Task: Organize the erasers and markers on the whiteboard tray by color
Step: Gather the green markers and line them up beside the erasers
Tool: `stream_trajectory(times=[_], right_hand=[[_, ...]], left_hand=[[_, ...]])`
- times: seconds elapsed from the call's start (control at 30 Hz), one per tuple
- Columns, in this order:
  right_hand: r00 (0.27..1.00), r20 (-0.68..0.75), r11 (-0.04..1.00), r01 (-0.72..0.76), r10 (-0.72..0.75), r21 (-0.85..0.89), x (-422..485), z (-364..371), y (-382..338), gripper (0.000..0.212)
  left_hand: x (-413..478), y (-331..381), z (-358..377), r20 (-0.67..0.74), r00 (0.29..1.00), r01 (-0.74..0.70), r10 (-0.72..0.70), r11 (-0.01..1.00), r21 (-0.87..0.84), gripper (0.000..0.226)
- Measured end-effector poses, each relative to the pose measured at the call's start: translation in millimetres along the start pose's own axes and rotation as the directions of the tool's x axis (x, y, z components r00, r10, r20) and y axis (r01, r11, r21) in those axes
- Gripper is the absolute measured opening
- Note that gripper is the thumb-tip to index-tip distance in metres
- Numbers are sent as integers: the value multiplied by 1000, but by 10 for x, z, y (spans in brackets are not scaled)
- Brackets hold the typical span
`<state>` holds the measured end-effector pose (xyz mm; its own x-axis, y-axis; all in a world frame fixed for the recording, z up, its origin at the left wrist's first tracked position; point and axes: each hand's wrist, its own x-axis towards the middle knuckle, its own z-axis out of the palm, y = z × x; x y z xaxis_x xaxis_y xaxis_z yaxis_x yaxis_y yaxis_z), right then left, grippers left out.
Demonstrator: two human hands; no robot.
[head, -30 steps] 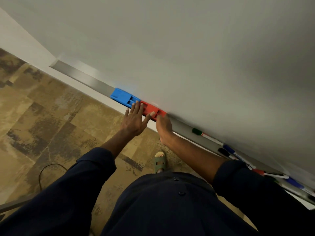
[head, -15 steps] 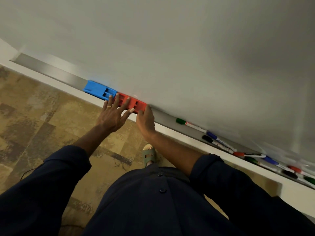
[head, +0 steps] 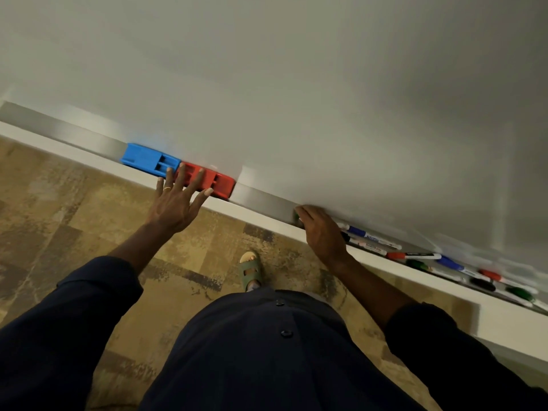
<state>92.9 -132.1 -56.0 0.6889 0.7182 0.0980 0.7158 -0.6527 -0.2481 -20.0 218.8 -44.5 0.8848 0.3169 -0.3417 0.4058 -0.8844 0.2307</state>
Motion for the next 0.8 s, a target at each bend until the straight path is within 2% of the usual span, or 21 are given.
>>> stream_trajectory(times=[0.2,0.37,0.47,0.53,0.6,0.67,0.73,0.8], right_hand=[[998,-20,989,69,-67,128,64,-115,-126,38],[985,-155,934,120,-70,338,25,-439,-346,41],[971,-233,855,77,52,513,-113,-692,-439,32],[959,-252,816,40,132,577,-236,-808,-443,29],[948,-255,790,5,192,613,-382,-898,-407,28],[939,-248,764,-22,237,645,-542,-980,-351,27],[932,-236,742,-49,275,669,-722,-1068,-280,27],[923,-230,727,-72,308,683,-948,-1163,-182,29]], left_hand=[[21,-36,15,0,1000,-7,7,1000,25,70],[31,24,-41,-75,997,1,0,1000,7,64],[-57,239,-41,-221,972,47,-74,991,-127,64],[-220,561,2,-324,942,-16,-86,953,-302,57],[-467,1017,119,-343,939,-172,16,887,-428,47],[-745,1525,266,-246,949,-302,198,796,-524,53],[-960,1988,393,-158,900,-425,405,742,-518,62],[-1105,2397,485,-139,850,-500,508,698,-513,59]])
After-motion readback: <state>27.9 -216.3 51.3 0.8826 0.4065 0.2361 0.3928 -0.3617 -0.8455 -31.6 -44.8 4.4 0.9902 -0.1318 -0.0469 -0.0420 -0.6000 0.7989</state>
